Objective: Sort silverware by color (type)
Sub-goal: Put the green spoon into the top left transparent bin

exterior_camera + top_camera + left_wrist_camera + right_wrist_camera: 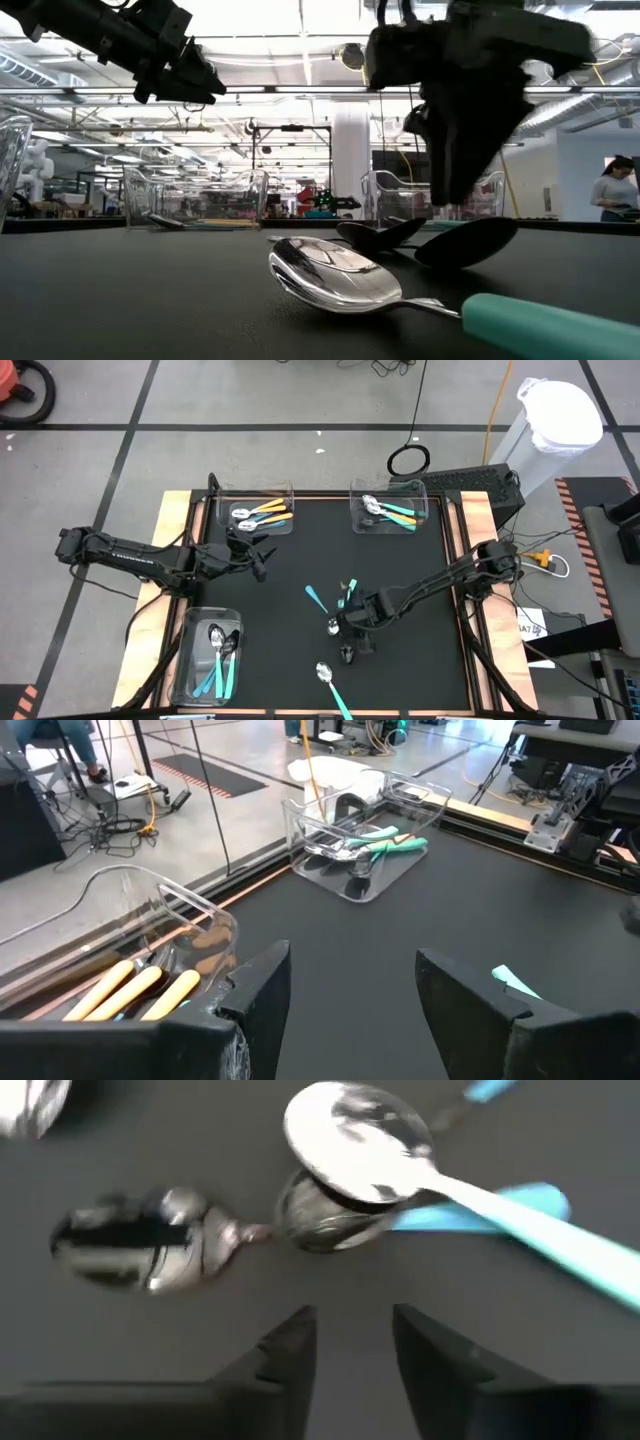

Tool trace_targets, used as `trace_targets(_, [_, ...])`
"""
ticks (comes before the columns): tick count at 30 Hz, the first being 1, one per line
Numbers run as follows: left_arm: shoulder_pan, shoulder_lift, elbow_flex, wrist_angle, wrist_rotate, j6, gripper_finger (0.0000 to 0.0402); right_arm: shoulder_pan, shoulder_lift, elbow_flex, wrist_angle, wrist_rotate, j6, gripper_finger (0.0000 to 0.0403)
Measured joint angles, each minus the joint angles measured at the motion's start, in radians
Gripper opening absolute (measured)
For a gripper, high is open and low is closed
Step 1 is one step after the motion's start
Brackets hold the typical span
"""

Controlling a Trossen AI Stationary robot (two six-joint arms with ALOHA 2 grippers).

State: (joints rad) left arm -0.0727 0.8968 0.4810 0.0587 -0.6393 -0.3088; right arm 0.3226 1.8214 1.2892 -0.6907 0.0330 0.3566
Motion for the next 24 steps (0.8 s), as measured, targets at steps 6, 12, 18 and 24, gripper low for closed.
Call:
trace_targets(6, [0.000,0.012,0.000,0.002,-0.001,0.000,0.0212,0.040,0.062,0.000,0.129,0.018,-0.386,0.0192])
trace_targets(12, [0.000,0.034,0.000,-0.008,0.000,0.000,0.0212,0.045,0.089,0.000,0.206,-0.017,-0.585,0.0205])
trace_targets(18, [0.000,0.042,0.000,-0.005,-0.018,0.000,0.0212,0.008,0.089,0.001,0.279,0.046,-0.666,0.0191])
trace_targets(24, [0.000,0.042,0.000,-0.007,-0.020,0.000,0.0212,-0.021,0.084,0.068,0.083,0.226,-0.659,0.0184])
